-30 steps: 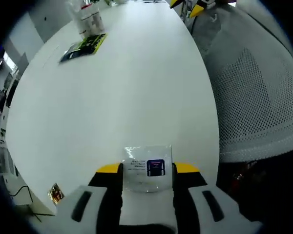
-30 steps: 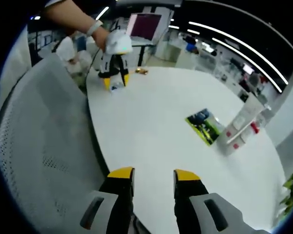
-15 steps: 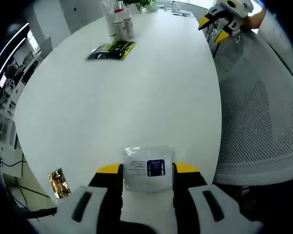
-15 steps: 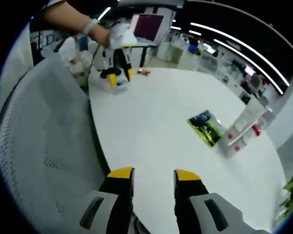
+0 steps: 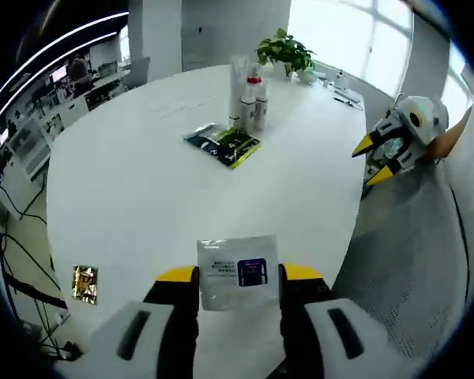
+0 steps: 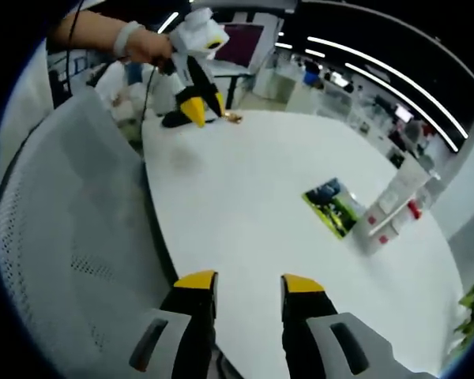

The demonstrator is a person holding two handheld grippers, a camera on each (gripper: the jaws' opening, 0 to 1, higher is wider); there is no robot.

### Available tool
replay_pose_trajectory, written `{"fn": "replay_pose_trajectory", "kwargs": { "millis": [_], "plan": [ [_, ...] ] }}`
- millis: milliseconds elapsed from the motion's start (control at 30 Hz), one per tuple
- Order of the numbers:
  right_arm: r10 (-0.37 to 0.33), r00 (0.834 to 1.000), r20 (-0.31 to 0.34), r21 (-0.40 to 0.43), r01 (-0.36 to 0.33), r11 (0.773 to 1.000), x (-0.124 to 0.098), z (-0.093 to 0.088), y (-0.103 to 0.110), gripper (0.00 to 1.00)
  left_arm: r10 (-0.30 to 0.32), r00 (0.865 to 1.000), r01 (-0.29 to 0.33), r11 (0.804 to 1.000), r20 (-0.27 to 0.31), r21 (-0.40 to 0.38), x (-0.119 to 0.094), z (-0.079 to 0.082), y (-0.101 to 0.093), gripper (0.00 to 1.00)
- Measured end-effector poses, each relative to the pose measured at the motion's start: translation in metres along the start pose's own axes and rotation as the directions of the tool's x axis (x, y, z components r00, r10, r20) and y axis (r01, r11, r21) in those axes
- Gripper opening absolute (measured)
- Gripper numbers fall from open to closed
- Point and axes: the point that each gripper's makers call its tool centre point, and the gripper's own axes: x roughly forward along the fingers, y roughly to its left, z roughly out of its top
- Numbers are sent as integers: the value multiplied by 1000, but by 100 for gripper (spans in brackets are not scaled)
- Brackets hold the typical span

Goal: Arrange the skincare products in the storage area until every visible bottle or jar stands upright without overlapping.

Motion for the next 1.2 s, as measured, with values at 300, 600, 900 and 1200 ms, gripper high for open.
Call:
{"fn": "replay_pose_trajectory", "kwargs": {
  "millis": [300, 600, 900, 1200],
  "plan": [
    [-18, 1000, -17, 13, 18, 1000, -1, -5, -4, 30, -3, 996, 9, 997, 85, -77, 7, -1, -47, 35],
    [-7, 999, -34, 10, 8, 1000, 1, -7, -2, 30, -2, 990, 19, 993, 143, -119, 17, -6, -70, 35],
    [-1, 999, -36, -5, 1, 1000, 2, -6, 0, 29, -23, 997, 24, 1000, 80, -7, 8, -19, -84, 35],
    [80, 996, -43, 61, -78, 995, 5, -5, 12, 29, -22, 980, 9, 998, 200, 67, 2, 0, -94, 35]
  ]
}}
